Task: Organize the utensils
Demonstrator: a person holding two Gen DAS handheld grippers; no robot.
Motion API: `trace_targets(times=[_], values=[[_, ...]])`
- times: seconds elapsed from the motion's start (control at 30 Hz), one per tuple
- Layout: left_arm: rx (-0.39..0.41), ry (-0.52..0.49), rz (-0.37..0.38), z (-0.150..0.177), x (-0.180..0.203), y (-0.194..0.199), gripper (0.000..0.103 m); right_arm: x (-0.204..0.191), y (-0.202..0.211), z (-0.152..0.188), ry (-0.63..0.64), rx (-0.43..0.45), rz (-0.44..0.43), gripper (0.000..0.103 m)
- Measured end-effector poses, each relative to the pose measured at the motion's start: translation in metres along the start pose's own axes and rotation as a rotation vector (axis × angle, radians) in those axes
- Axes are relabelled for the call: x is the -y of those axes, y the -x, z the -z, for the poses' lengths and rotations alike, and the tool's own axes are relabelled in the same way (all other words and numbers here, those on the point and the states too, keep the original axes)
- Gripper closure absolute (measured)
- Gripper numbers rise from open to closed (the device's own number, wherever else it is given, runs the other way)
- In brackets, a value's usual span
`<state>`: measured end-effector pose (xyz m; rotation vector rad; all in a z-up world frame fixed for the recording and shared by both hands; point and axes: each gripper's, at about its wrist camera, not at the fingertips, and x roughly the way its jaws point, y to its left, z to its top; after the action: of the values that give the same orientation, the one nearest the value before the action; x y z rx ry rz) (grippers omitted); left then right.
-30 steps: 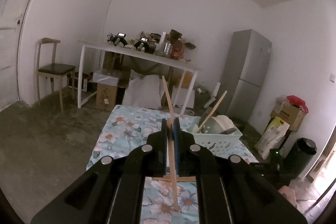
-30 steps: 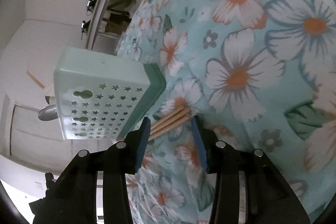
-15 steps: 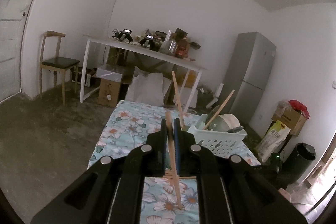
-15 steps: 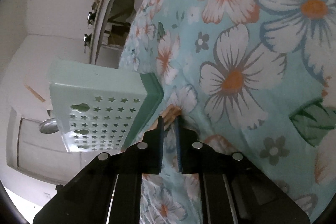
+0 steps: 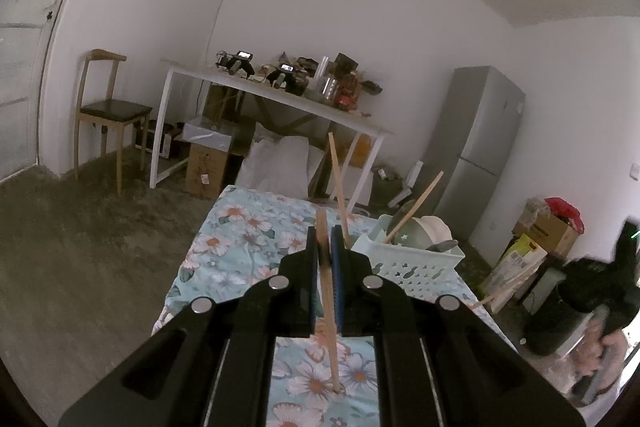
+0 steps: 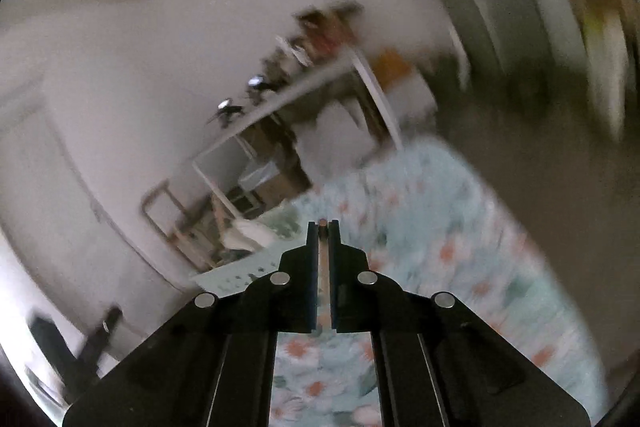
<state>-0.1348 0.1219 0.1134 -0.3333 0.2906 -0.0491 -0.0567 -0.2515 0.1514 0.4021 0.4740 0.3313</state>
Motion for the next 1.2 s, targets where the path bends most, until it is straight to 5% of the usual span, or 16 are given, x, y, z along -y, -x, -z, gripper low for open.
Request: trace_targets(times=[0.2,0.93,1.1,1.2], values=[[-0.004,0.012,0.005,0.0,0.003,-0.001,0.097,-0.043,-0.014,0.001,0.187,-0.057,0.0,0.1],[-0.011,0.01,0.005,0.001,0.001,-0.005,0.097,-0.035,-0.082,0.045,0.146,-0.254,-0.025,0.103],[-0.01,0.019,0.006,0.0,0.0,-0.006,0.097,0.011,-0.114,0.037,0.031,-0.299,0.069,0.074],[-0.009,0.012,0.007,0.001,0.001,-0.006,0.097,0.042,-0.161,0.027,-0.047,-0.379,0.107,0.074]])
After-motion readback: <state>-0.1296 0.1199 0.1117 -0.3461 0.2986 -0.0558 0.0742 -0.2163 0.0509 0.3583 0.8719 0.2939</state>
